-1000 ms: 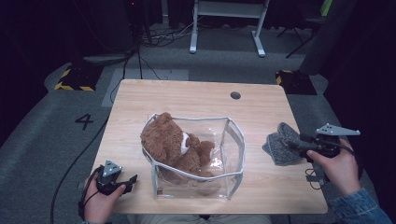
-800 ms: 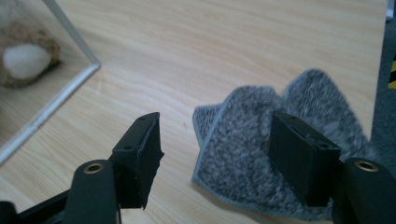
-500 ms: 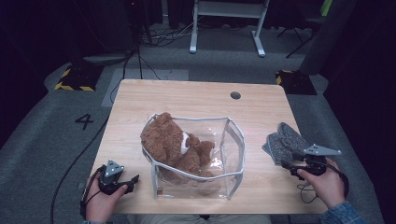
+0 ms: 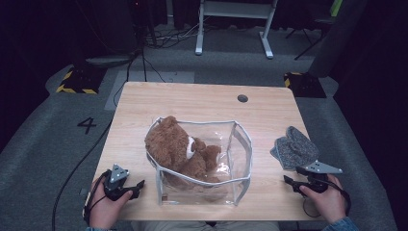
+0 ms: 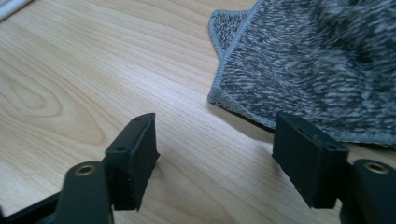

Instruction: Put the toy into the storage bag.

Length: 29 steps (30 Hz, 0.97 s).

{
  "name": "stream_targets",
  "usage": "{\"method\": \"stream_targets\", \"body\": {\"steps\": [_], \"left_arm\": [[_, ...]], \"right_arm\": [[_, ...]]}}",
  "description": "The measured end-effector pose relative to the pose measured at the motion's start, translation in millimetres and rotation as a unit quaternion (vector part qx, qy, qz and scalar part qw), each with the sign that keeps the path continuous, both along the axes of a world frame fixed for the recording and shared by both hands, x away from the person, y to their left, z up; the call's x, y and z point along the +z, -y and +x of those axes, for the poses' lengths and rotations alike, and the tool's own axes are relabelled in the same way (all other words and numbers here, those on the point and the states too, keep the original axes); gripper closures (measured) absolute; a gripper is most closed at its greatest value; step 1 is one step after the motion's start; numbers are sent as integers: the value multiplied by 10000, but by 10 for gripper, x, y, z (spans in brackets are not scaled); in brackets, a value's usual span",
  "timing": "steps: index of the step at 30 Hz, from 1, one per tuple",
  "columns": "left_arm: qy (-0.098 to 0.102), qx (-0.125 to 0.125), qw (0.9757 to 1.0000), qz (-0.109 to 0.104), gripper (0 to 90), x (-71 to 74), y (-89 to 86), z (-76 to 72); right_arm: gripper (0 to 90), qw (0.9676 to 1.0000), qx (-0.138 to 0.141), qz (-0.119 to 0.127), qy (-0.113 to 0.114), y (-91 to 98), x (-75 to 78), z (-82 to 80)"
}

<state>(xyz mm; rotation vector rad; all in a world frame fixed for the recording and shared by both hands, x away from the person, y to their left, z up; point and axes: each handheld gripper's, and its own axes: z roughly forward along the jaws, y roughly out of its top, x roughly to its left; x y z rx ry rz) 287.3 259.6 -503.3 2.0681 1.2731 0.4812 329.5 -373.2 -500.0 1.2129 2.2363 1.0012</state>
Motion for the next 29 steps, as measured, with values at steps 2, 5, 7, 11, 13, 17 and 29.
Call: {"method": "stream_targets", "body": {"steps": [2,5,7,11,13,17,29], "left_arm": [[-5,-37,10000,-31,236,-3,0,8],[-2,19,10000,-23,231,-2,10,13],[-9,8,10000,-32,223,-2,12,26],[-35,7,10000,-16,183,-6,31,78],[-50,-23,10000,-20,165,-7,41,106],[-67,46,10000,-18,148,-7,53,136],[-82,33,10000,-38,146,-7,50,145]], "right_arm": [[278,10000,54,9,14,-3,-28,2],[189,10000,8,8,-26,-8,-33,11],[135,9999,59,-7,-95,-16,-36,25],[123,9998,176,-43,-109,-18,-39,46],[119,9996,240,-12,-114,-14,-41,63],[119,9996,266,-42,-113,-14,-39,76],[114,9994,334,-67,-114,-3,-39,79]]}}
